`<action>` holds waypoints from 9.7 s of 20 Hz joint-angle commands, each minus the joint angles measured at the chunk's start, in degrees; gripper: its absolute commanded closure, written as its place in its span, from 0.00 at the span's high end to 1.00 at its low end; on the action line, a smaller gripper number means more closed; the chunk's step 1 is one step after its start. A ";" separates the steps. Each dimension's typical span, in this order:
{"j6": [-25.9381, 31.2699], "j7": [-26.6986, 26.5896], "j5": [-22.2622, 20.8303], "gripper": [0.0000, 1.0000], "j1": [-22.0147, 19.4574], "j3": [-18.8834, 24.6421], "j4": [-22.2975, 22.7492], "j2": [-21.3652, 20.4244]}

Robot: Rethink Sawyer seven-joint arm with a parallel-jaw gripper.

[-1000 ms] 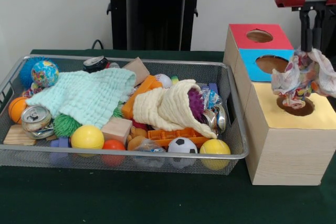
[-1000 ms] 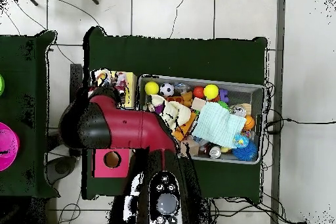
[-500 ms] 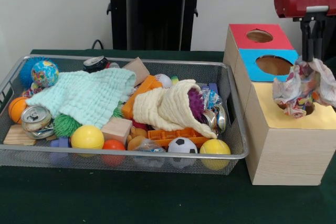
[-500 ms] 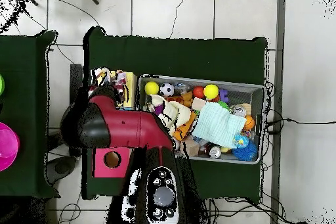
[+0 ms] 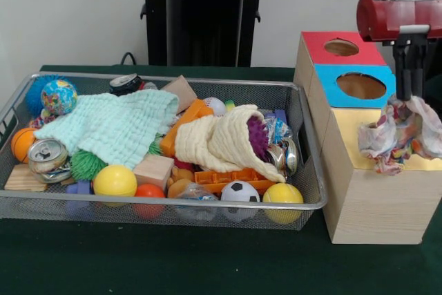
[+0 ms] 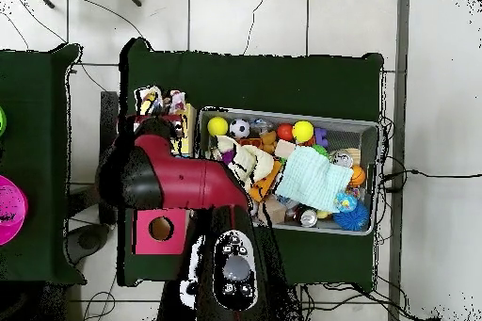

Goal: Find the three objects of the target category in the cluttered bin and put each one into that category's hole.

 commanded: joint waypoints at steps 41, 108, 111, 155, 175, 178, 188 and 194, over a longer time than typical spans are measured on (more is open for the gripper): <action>8.38 17.77 18.35 0.00 3.92 0.95 8.22 7.12; 5.92 13.45 14.33 0.00 5.29 -5.67 -1.71 12.99; 5.22 13.37 14.05 0.00 5.53 -5.94 -1.66 13.21; 27.88 17.63 14.62 0.00 13.09 -15.66 -0.80 6.59; 22.51 19.91 16.34 0.00 14.54 -14.70 -1.93 9.11; 20.15 19.92 16.39 0.00 14.67 -14.63 -2.41 9.22; 16.34 19.28 16.90 0.00 14.49 -13.56 -3.64 9.32; 15.97 18.89 17.42 0.00 13.96 -12.72 -4.05 9.02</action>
